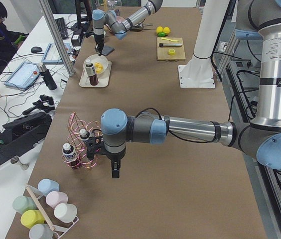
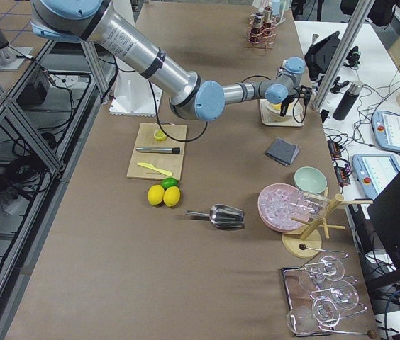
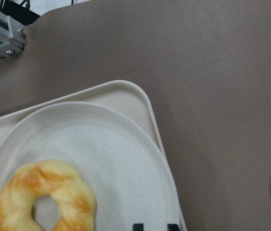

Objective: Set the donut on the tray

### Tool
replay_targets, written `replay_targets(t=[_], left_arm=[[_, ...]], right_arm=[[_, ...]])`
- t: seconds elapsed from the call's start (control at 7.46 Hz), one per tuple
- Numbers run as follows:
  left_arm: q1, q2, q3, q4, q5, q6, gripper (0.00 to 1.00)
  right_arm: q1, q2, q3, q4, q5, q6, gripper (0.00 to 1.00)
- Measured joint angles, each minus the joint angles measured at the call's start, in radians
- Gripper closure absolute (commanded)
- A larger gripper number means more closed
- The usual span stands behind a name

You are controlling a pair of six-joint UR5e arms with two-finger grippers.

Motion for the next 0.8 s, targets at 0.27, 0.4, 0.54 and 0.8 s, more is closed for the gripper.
replay_targets(t=[0.27, 0.4, 0.54, 0.8], left_arm=[[0.000, -0.015, 0.003, 0.016, 0.001, 0.000, 0.02], [0.000, -0.023, 0.010, 0.018, 0.001, 0.000, 0.02], [0.000, -0.028, 0.016, 0.019, 0.001, 0.000, 0.02], [0.000, -0.030, 0.020, 0.019, 0.001, 0.000, 0.02]], right_arm=[[-0.019, 0.004, 0.003, 0.023, -0.056, 0.023, 0.00], [-0.016, 0.003, 0.010, 0.025, -0.062, 0.024, 0.00], [-0.002, 0.000, 0.026, 0.023, -0.052, 0.019, 0.00], [0.034, -0.045, 0.099, 0.003, -0.004, -0.023, 0.00]])
